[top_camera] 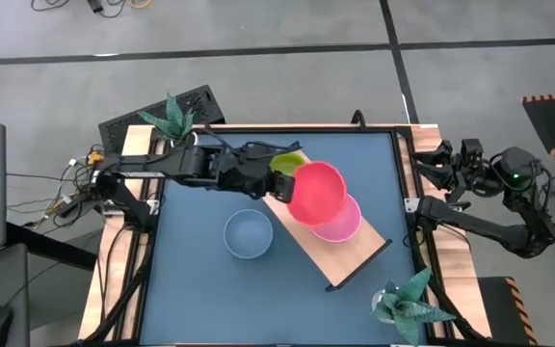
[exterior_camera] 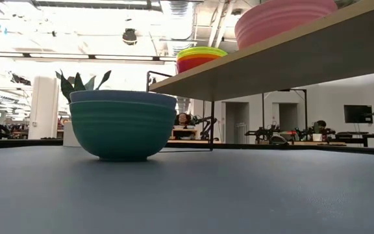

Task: Place and stack bowls onto a shelf
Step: Stack the orange bowl on top of the pink bowl on the shelf

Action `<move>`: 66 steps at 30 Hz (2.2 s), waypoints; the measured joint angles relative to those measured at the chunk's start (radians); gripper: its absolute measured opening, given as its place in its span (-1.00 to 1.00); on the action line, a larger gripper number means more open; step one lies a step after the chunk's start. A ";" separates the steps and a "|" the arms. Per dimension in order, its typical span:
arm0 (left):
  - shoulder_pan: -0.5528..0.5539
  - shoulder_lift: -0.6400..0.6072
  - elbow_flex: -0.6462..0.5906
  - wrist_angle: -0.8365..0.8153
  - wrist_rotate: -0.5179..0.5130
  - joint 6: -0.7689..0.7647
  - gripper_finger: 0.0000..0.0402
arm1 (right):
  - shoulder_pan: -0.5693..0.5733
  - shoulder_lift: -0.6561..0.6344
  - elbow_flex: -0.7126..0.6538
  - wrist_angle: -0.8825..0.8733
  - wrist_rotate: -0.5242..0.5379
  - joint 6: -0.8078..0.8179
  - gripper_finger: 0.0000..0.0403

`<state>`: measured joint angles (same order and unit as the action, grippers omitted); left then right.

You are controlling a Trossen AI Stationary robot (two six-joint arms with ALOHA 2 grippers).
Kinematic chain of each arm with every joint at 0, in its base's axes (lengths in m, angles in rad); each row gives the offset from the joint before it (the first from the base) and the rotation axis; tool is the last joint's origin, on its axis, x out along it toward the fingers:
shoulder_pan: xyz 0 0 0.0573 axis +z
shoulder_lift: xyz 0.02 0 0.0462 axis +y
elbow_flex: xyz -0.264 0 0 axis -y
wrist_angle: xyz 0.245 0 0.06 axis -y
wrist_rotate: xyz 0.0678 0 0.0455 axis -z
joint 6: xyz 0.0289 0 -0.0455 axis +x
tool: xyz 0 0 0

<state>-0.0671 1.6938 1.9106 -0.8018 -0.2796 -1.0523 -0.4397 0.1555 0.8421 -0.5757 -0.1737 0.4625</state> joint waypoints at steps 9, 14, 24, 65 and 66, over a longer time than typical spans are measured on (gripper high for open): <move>0.013 0.055 0.002 0.058 0.047 0.002 -1.00 | -0.001 0.000 0.000 -0.005 0.000 0.000 0.22; 0.013 0.072 0.004 0.055 0.035 0.003 -1.00 | -0.001 0.000 0.000 -0.027 0.000 0.000 0.22; 0.013 0.135 0.005 0.120 0.059 0.010 -1.00 | -0.001 0.000 0.000 -0.028 0.001 0.000 0.22; 0.035 0.239 0.109 -0.005 0.108 0.075 -1.00 | -0.001 0.000 0.000 -0.060 0.023 0.008 0.22; 0.036 0.239 0.109 0.000 0.108 0.077 -1.00 | -0.001 0.000 0.000 -0.061 0.023 0.008 0.22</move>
<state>-0.0309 1.9331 2.0197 -0.8016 -0.1715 -0.9748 -0.4408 0.1555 0.8421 -0.6368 -0.1505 0.4706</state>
